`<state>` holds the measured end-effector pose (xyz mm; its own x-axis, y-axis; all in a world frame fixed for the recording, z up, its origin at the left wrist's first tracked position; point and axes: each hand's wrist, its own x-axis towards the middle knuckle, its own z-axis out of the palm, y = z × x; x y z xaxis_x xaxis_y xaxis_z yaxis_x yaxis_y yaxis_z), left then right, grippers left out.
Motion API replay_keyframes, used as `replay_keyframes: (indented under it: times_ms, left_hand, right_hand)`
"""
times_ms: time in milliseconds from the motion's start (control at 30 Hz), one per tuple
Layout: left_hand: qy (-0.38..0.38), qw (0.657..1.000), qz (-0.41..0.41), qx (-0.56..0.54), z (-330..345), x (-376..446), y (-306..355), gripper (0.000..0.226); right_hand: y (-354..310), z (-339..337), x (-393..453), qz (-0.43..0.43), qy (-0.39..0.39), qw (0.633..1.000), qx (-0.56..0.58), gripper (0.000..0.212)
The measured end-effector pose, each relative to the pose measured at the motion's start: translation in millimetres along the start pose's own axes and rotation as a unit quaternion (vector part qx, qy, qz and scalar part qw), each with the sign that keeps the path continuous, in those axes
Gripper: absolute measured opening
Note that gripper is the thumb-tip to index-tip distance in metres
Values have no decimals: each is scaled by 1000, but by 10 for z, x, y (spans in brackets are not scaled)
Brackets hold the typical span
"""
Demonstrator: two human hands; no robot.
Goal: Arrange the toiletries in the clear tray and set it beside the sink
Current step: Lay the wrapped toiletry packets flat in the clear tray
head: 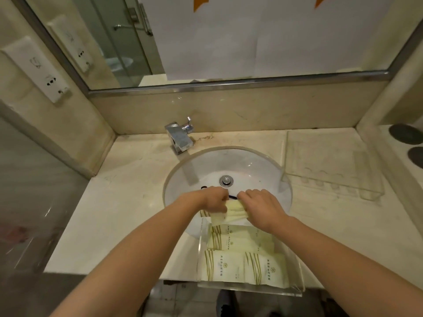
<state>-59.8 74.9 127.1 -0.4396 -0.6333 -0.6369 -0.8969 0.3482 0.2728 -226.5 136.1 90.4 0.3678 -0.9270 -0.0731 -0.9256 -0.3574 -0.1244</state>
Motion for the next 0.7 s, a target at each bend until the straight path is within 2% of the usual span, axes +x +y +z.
replay_keyframes:
  times_ms: [133, 233, 333, 400, 467, 567, 700]
  left_hand:
    - [26, 999, 4, -28, 104, -50, 62, 25]
    - [45, 998, -3, -34, 117, -94, 70, 20]
    - [61, 997, -12, -47, 104, -140, -22, 17]
    - [75, 994, -20, -73, 112, -177, -121, 18]
    - [80, 987, -31, -136, 128, -218, -224, 13]
    - [57, 958, -53, -274, 153, -303, -307, 14]
    - [69, 929, -84, -354, 208, -342, -337, 25]
  right_hand:
    - [134, 13, -137, 39, -36, 998, -24, 35]
    - [206, -44, -193, 65, -36, 997, -31, 35]
    - [251, -94, -207, 150, -58, 987, 11, 57]
    - [286, -103, -218, 235, -66, 964, 107, 63]
    - [313, -75, -224, 285, -60, 934, 207, 59]
    - [292, -38, -180, 294, -60, 893, 336, 48]
    - [195, -47, -142, 315, -57, 827, 461, 36]
